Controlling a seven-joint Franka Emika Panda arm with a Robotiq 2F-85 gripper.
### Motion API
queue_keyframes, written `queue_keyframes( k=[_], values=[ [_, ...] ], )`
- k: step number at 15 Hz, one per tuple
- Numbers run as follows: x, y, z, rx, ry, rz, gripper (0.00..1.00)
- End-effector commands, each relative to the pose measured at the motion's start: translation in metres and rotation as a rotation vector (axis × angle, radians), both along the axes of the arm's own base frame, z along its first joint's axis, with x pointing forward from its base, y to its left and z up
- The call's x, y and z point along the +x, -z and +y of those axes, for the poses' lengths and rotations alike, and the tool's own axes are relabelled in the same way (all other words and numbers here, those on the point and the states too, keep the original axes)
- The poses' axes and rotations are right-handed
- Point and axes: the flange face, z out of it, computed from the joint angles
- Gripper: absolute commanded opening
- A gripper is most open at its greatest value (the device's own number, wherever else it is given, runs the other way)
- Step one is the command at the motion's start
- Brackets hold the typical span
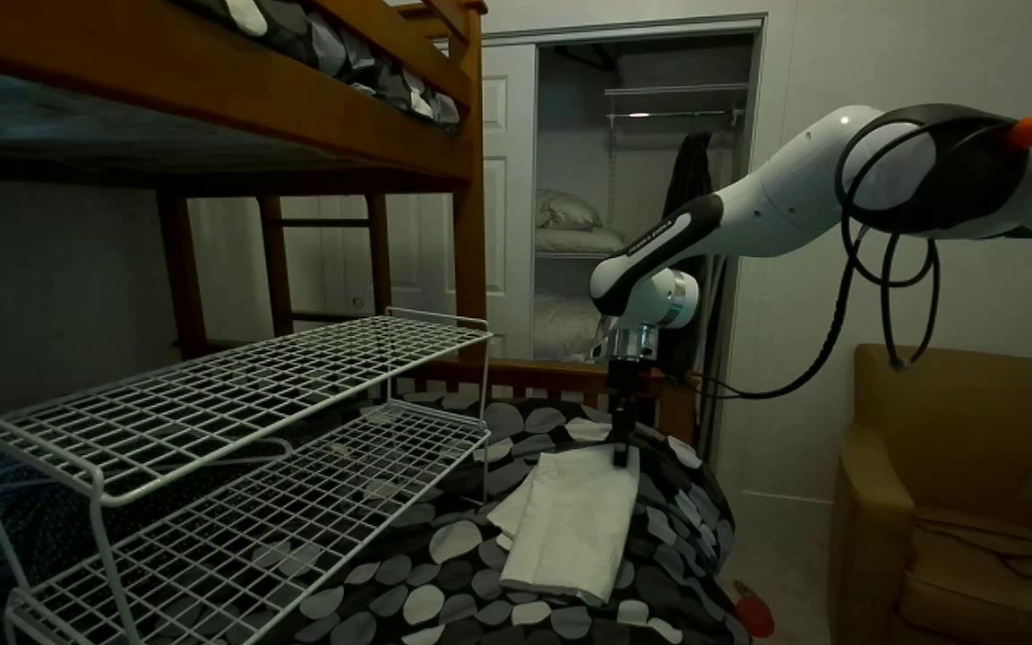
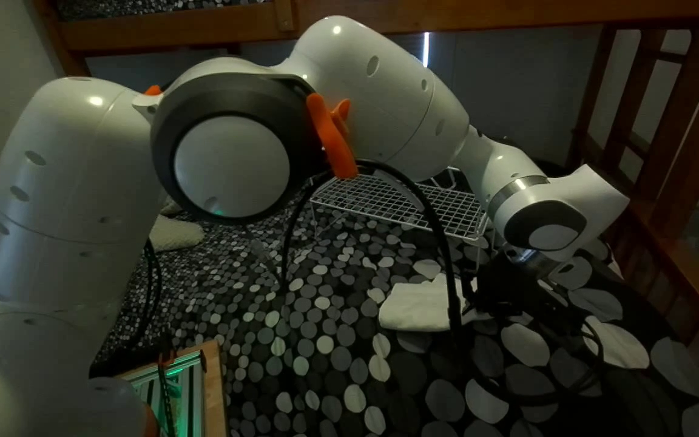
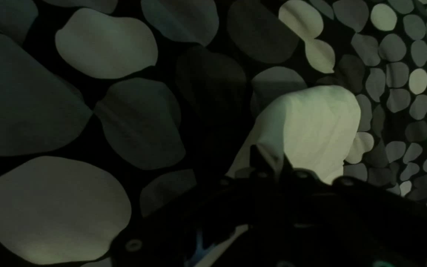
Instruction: Put the towel on the top shelf.
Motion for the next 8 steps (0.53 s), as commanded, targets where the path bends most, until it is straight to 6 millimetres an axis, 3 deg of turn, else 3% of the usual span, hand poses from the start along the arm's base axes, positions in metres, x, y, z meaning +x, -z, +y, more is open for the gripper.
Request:
queue_keyframes(
  k=[1,8],
  values=[
    [-0.014,-0.018,0.002,-0.044,-0.016,0.006,0.01],
    [-0.030,-0.078,0.038,-0.179,-0.099,-0.044,0.01]
  ],
)
